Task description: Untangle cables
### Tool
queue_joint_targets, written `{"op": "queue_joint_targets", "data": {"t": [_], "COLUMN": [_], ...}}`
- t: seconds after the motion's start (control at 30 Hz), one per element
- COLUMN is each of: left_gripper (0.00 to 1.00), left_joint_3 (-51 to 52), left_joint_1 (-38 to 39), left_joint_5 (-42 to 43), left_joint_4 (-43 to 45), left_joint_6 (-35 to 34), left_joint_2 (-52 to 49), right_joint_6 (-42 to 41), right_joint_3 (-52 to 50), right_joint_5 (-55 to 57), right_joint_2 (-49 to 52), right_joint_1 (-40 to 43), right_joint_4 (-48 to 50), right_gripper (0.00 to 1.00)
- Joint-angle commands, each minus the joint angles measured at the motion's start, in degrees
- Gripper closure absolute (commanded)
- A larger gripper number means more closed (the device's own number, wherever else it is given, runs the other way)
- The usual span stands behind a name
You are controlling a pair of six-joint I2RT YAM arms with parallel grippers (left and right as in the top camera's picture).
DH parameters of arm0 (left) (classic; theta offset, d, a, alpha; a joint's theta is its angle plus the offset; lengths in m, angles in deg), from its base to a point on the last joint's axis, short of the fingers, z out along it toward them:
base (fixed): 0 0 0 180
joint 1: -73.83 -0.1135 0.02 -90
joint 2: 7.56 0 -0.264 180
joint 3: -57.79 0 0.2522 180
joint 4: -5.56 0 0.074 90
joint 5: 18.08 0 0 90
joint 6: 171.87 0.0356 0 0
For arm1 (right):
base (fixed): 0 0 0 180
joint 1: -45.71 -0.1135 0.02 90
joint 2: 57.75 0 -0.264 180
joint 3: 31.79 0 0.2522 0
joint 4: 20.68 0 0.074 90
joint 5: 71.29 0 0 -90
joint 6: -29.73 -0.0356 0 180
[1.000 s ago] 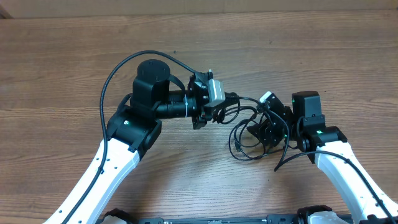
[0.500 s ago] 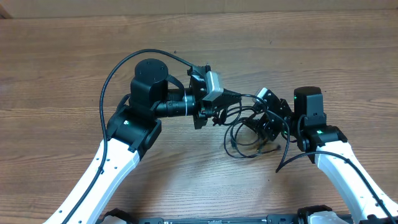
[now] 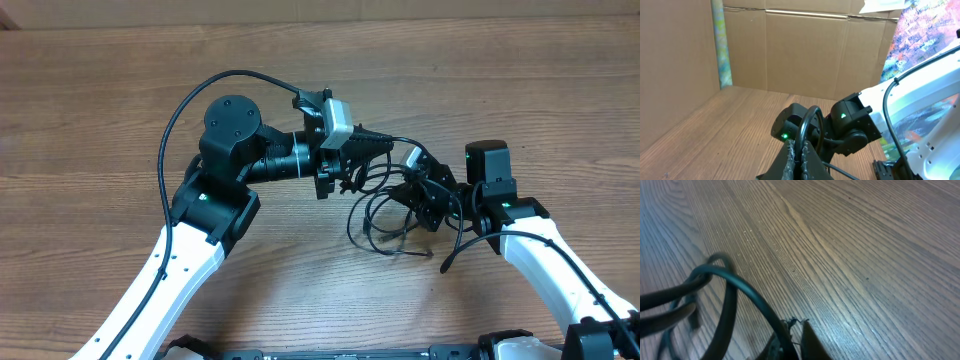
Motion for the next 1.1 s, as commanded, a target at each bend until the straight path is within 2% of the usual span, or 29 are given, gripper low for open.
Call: {"op": "queue_joint_targets", "data": {"t": [0.0,0.1,0.23,0.43,0.63,0.83,1.07], "left_gripper": [0.96,0.96,0.96,0.96,0.96,0.96,0.96], "left_joint_3": [-1.01,-1.01,-1.01,-1.01,-1.01,-1.01,-1.01], "left_joint_1": [-0.31,-0.33,-0.33,-0.33,-0.31,-0.31,-0.31], "left_joint_5": [1.03,1.03,1.05,1.05,1.11,5.25,5.62], "left_joint_4": [0.68,0.59,-3.26,-18.1,-28.92,-34.36,-35.43], "left_joint_6": [-1.49,-1.49,-1.46,2.95,5.42,10.49,11.26], "left_joint_2": [0.85,0.83,0.83,0.83,0.83,0.83,0.83], "right_joint_6": [-0.55,-3.43,-20.15,-34.4,-48.06,-55.36,-56.83], "right_joint_3": [0.61,0.61,0.63,0.63,0.63,0.63,0.61], "right_joint_5": [-1.46,-1.16,8.26,11.32,11.37,11.32,11.32], "right_joint_2": [0.22,0.22,0.22,0.22,0.22,0.22,0.24], "right_joint_1": [0.2,0.2,0.22,1.84,9.38,19.08,27.39], "right_joint_4": [0.26,0.79,3.61,5.79,6.82,5.07,1.44], "right_gripper": [0.96,0.96,0.96,0.96,0.96,0.96,0.96]}}
